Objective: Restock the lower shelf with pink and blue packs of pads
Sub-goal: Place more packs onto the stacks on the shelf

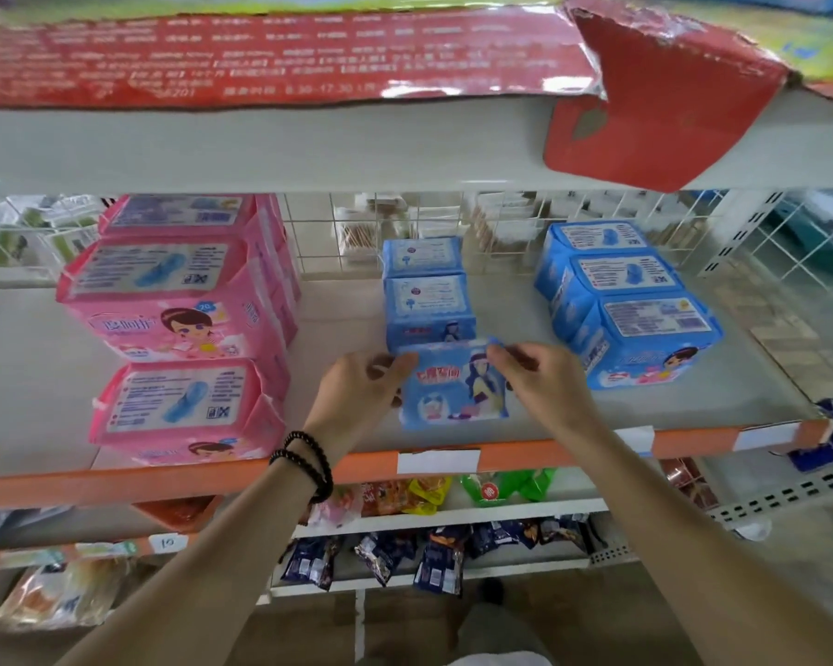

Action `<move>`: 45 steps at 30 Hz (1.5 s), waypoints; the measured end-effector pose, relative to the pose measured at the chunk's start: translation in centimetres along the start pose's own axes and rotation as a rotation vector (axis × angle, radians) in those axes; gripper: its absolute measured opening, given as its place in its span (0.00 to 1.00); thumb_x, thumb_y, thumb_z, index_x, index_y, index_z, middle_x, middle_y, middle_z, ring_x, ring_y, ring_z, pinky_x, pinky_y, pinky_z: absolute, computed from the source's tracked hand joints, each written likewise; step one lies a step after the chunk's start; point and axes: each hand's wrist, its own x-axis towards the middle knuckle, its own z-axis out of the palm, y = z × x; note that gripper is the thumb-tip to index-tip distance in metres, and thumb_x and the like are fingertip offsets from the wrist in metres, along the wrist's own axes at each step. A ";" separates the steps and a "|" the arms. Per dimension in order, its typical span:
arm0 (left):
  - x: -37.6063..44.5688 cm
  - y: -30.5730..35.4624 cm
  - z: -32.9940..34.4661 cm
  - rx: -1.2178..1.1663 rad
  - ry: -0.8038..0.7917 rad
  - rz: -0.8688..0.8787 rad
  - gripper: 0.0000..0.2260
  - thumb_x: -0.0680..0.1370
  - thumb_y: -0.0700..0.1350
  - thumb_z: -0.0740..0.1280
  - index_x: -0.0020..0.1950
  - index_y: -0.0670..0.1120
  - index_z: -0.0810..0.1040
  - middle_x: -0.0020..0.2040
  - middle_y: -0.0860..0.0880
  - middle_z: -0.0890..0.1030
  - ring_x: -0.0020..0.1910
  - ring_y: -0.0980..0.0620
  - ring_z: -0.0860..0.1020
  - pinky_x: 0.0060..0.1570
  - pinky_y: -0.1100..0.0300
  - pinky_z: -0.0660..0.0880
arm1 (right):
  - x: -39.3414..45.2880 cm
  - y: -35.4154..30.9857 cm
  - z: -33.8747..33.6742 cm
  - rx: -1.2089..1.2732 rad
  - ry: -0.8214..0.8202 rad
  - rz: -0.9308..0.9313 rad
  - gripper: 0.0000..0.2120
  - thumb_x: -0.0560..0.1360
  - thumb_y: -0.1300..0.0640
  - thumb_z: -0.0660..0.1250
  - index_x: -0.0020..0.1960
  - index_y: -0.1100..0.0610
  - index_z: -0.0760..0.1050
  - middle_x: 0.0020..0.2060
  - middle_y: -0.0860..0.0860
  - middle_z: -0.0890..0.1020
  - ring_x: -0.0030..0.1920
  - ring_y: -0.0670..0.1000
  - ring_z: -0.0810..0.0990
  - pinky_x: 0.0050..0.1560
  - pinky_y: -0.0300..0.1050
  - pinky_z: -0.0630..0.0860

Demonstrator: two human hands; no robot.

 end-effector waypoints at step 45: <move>-3.9 -0.8 -0.3 -0.268 0.008 0.310 0.11 0.75 0.34 0.73 0.49 0.48 0.75 0.57 0.58 0.77 0.60 0.60 0.78 0.56 0.61 0.80 | -4.6 1.6 0.9 0.598 -0.071 0.003 0.10 0.73 0.68 0.72 0.52 0.57 0.81 0.46 0.47 0.87 0.50 0.46 0.85 0.49 0.37 0.79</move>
